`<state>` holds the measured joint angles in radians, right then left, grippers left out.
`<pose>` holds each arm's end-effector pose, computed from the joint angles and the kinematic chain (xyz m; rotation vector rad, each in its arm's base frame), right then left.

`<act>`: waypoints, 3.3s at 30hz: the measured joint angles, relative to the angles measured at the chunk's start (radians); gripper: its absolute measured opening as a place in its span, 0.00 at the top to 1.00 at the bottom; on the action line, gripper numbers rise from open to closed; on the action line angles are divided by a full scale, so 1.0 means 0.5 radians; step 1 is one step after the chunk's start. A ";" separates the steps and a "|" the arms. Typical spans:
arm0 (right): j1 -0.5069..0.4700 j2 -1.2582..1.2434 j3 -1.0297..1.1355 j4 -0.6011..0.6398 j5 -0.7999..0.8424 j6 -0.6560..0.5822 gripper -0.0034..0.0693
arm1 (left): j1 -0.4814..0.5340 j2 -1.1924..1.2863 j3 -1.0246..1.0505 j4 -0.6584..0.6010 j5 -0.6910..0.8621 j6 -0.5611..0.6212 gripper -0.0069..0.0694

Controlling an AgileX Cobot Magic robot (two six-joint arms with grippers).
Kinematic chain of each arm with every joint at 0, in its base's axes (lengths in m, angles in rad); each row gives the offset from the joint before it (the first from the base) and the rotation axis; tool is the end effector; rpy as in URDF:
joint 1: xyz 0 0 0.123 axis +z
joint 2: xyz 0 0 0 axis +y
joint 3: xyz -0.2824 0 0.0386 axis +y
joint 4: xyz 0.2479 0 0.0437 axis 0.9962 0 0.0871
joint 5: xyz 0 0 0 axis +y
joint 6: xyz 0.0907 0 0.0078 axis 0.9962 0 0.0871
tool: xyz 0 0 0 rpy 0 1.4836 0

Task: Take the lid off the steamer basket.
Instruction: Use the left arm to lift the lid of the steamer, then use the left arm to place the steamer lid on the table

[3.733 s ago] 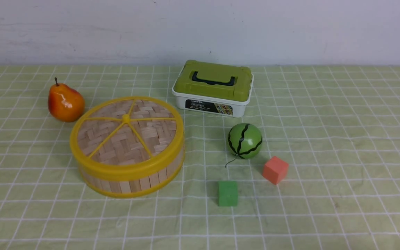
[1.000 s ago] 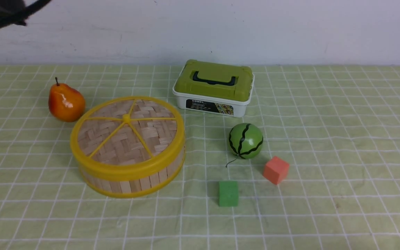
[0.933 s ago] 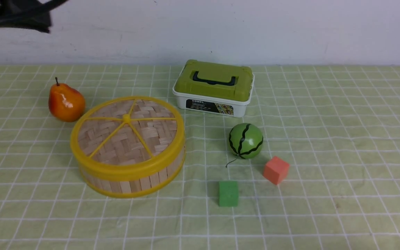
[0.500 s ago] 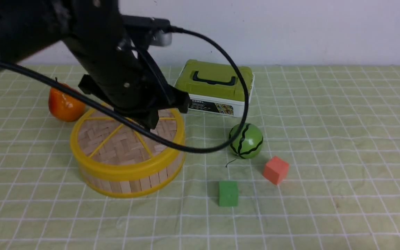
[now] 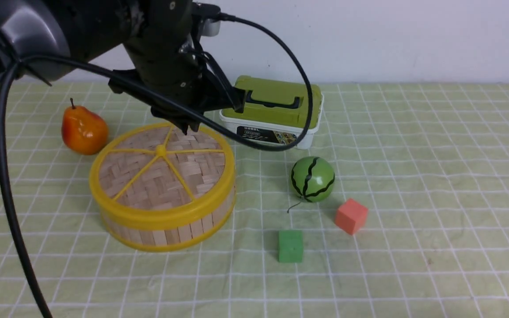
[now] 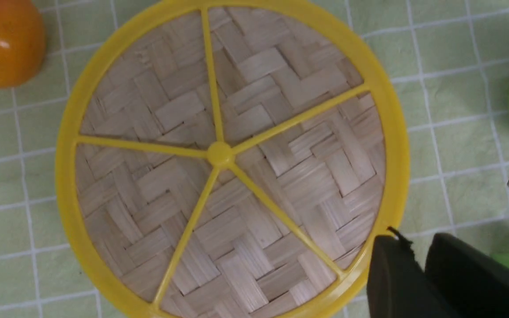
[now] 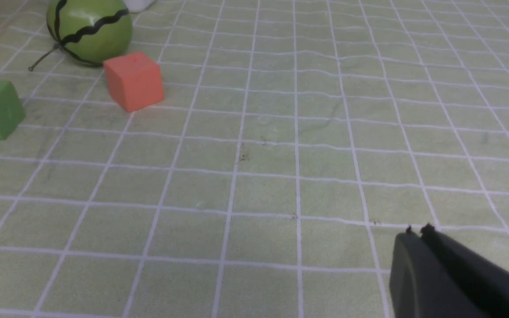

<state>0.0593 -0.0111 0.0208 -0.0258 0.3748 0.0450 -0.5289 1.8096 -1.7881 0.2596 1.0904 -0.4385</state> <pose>0.0525 0.0023 0.1730 -0.0293 1.8680 0.0466 0.3559 -0.1840 0.3515 0.1856 2.5344 -0.0325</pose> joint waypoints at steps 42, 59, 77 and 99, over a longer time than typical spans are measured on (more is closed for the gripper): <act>0.000 0.000 0.000 0.000 0.000 0.000 0.99 | 0.378 0.486 -0.055 -0.112 -0.146 -0.105 0.69; 0.000 0.000 0.000 0.000 0.000 0.000 0.98 | 0.378 0.312 -0.039 -0.136 -0.117 -0.100 0.76; 0.000 0.000 0.000 0.000 0.000 0.000 0.95 | 0.647 -0.596 -0.047 0.436 0.039 -0.059 0.76; 0.000 0.000 0.000 0.000 0.000 0.000 0.93 | 1.533 -0.172 1.049 -0.169 -0.824 -0.068 0.76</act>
<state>0.0593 -0.0111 0.0208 -0.0258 0.3748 0.0450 0.2377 1.7235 -1.2636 0.1749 0.6783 -0.4726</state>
